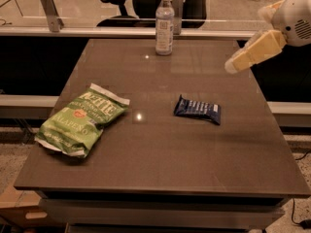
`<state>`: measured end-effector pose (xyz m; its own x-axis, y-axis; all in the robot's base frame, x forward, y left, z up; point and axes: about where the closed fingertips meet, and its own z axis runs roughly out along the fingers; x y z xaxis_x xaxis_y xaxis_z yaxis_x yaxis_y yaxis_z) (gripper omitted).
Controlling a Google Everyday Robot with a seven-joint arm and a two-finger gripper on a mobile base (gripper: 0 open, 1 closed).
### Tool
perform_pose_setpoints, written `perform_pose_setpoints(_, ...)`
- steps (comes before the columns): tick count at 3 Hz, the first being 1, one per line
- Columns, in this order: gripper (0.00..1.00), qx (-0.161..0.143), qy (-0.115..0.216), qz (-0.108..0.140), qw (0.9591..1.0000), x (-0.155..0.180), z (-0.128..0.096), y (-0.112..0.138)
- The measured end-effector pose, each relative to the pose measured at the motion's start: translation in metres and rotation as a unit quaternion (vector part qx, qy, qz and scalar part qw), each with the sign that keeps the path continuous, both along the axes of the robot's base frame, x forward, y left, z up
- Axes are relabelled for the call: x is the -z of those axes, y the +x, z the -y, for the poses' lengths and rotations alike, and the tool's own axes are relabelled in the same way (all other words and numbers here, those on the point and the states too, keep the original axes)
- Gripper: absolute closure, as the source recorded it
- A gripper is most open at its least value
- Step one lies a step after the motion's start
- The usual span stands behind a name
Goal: Move blue plastic bottle near rxbar blueberry
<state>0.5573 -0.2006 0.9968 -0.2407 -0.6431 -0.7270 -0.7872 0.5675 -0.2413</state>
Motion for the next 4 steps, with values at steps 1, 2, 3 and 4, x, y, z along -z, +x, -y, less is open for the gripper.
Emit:
perform_pose_setpoints(1,0.00,0.027,0.027,-0.006,0.9993,0.003,-0.002,0.027)
perform_pose_setpoints(2,0.00,0.028,0.030,-0.009,0.9991,0.003,-0.004,0.029)
perform_pose_setpoints(3,0.00,0.039,0.042,-0.005,0.9983,0.005,-0.004,0.034)
perform_pose_setpoints(4,0.00,0.060,0.069,0.017,0.9957,0.005,-0.004,0.047)
